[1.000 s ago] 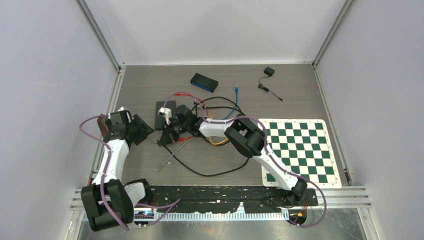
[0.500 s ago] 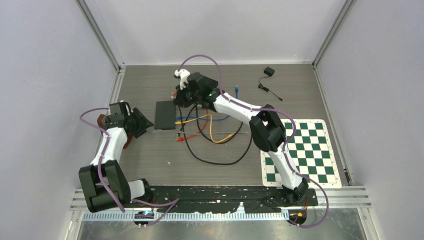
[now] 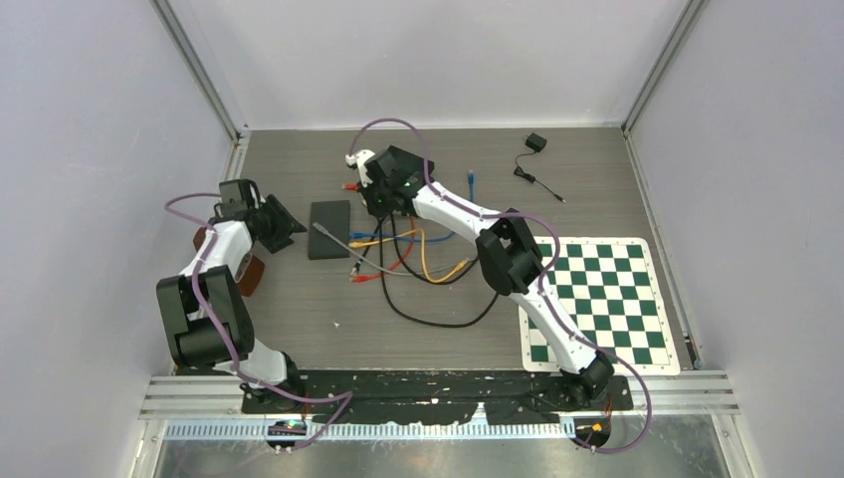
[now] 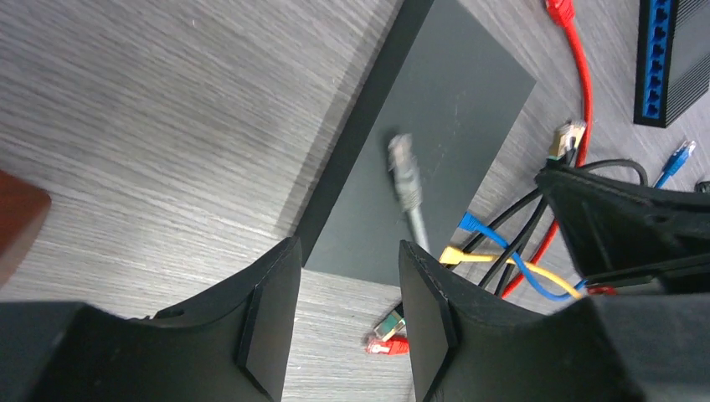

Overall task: Insert the plug into the switch port
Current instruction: Insert the connector into the switch port.

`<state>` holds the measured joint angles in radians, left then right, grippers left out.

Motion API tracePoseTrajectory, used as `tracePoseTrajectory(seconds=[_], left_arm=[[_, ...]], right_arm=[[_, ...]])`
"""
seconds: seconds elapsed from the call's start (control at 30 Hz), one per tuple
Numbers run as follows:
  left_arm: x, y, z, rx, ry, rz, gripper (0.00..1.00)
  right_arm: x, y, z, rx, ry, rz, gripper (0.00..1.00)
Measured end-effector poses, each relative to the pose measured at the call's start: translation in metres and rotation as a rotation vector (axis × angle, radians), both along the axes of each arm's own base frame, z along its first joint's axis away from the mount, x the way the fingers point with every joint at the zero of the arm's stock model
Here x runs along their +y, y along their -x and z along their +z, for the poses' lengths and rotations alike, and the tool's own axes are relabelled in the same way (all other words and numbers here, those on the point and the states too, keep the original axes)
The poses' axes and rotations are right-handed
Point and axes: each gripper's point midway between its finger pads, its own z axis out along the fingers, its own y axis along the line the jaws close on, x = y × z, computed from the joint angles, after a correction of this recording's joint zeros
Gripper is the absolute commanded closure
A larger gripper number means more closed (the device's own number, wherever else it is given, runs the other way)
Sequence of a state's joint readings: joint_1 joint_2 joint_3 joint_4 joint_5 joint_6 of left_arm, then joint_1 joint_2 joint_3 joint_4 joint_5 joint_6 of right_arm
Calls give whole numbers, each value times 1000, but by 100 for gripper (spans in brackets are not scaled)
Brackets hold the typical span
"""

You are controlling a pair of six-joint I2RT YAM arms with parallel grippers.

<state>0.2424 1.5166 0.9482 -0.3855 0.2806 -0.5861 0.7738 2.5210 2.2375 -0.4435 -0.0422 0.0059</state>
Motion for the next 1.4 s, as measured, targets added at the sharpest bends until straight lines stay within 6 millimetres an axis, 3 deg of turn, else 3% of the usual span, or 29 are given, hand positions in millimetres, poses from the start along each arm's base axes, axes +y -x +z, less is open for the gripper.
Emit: tracePoseTrajectory(seconds=[0.13,0.4,0.63,0.77,1.0,1.4], left_arm=[[4,-10,4,-13,-13,7,51],[11,-39,-5,10,-2,3,51],[12,-63,-15,21,18,-26,51],[9,-67,-17,23,39,-43,51],[1,-73,-30,51,95,-85,51],[-5,-61,-33,105,106,-150,51]], right_arm=[[3,6,-7,-32,55,58,95],[20,15,8,-119,114,172,95],[18,26,-4,-118,189,206,95],[12,29,-16,-102,231,198,95],[13,31,-16,-110,251,234,95],[26,54,-19,-140,298,354,95]])
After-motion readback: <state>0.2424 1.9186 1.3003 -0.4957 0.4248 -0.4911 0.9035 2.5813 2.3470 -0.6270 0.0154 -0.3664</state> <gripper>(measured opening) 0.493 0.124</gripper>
